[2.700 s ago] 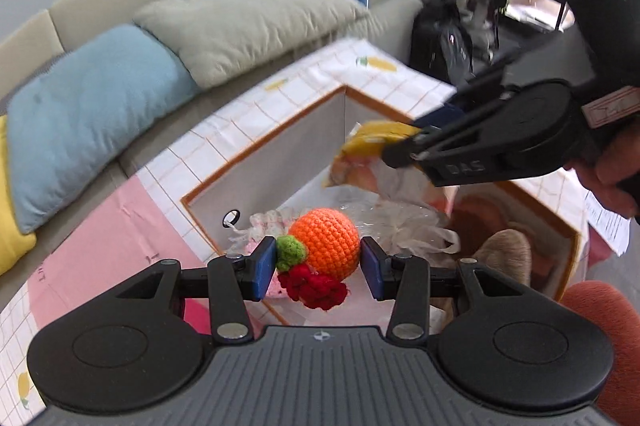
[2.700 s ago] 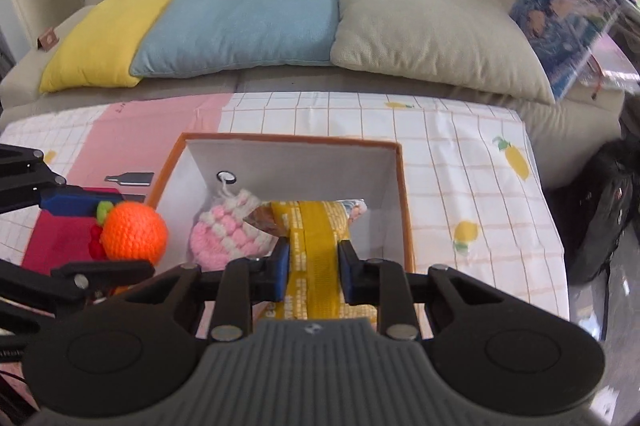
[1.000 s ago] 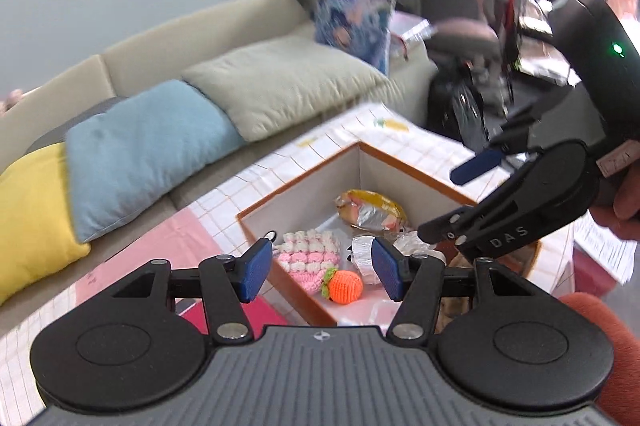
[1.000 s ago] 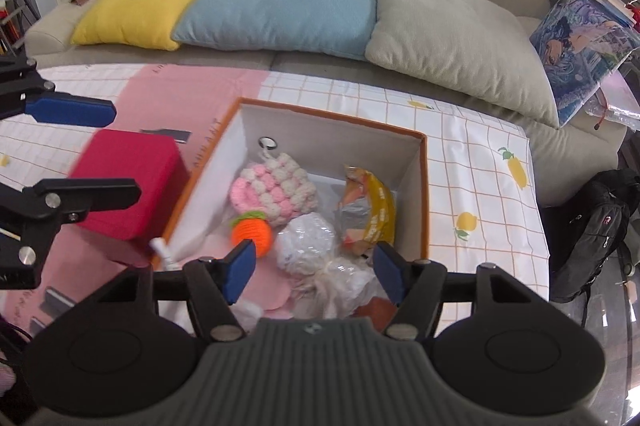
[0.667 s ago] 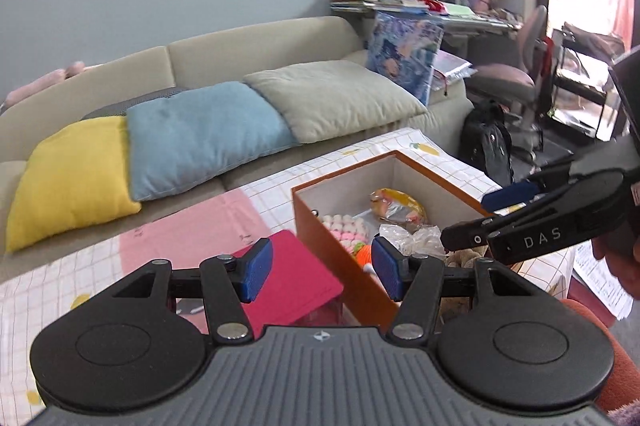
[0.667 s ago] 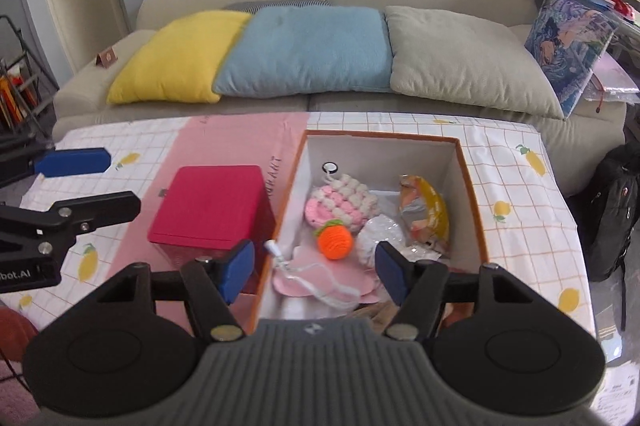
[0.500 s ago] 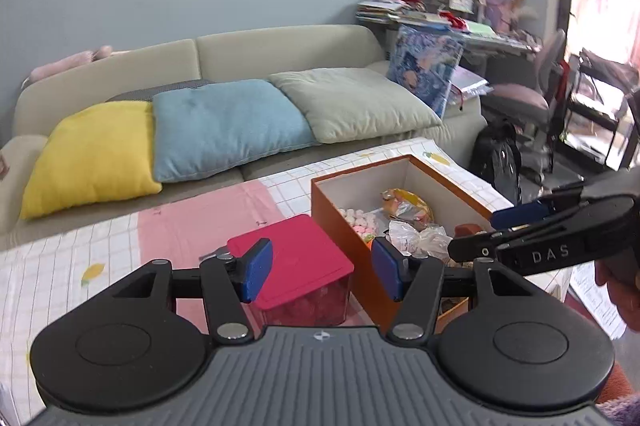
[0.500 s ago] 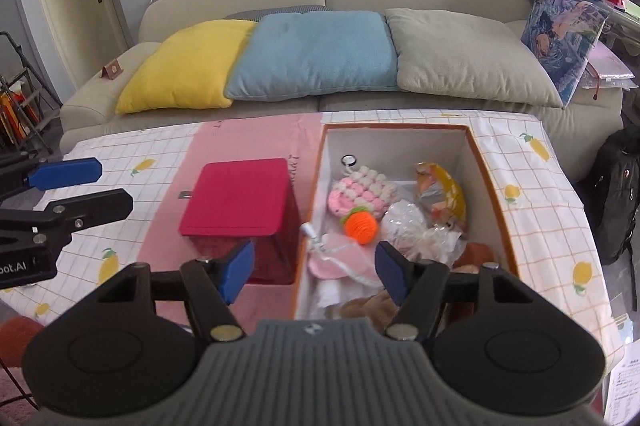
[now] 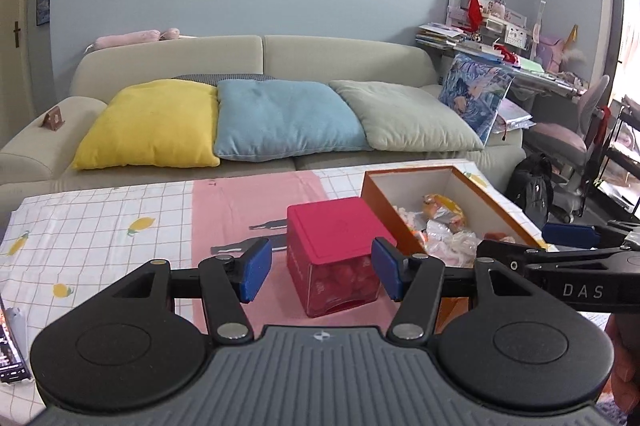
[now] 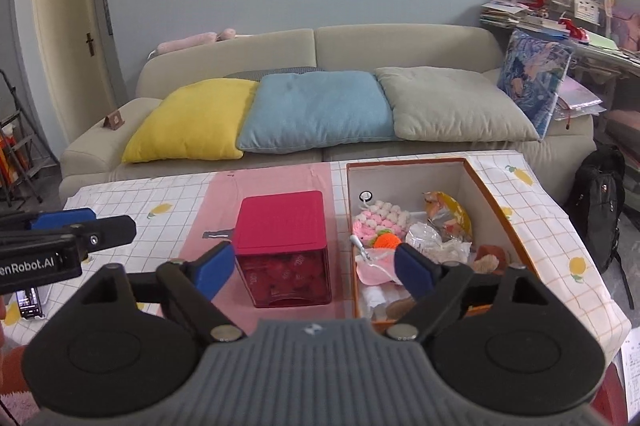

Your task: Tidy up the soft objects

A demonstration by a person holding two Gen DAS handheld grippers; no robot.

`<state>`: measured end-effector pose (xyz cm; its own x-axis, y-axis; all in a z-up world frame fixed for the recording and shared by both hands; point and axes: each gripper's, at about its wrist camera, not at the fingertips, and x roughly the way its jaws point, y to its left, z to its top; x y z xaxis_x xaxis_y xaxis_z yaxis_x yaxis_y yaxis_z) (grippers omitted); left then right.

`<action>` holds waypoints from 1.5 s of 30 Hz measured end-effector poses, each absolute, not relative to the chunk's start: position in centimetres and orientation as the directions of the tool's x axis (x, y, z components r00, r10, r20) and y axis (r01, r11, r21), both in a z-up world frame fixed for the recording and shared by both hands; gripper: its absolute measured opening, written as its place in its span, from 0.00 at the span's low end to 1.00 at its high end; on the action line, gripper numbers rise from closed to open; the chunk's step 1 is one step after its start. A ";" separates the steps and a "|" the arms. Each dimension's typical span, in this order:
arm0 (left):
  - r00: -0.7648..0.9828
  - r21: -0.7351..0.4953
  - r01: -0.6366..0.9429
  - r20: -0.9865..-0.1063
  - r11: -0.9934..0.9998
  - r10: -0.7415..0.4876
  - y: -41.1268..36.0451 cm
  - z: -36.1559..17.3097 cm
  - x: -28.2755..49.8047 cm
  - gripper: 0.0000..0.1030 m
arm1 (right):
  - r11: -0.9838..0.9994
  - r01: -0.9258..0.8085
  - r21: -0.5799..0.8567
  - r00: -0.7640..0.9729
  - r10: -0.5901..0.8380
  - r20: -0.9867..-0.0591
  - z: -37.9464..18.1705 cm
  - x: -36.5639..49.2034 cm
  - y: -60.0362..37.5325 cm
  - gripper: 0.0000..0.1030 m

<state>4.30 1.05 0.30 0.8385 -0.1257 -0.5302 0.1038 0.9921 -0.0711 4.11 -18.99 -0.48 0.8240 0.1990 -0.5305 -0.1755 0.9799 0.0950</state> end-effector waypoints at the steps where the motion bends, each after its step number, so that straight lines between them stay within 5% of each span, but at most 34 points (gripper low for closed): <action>1: 0.834 -0.066 0.096 -0.539 0.993 -0.116 1.1 0.1 4.2 0.69 | 0.982 -0.175 0.077 0.829 0.189 -0.525 -0.6 3.9 -18.8 0.86; 11: 0.833 -0.034 0.018 -0.552 0.999 -0.033 1.3 -1.0 2.6 0.87 | 0.982 -0.188 0.012 0.853 0.169 -0.494 -1.2 2.8 -18.3 0.92; 27: 0.706 -0.054 -0.025 -0.707 0.998 -0.021 1.0 -4.3 3.8 0.88 | 0.983 -0.184 0.023 0.758 0.157 -0.633 -4.2 4.0 -18.0 0.93; 45: 0.693 -0.024 0.021 -0.720 1.000 -0.031 -0.1 -4.3 4.0 0.88 | 0.987 -0.158 0.038 0.750 0.145 -0.646 -4.3 4.1 -18.3 0.94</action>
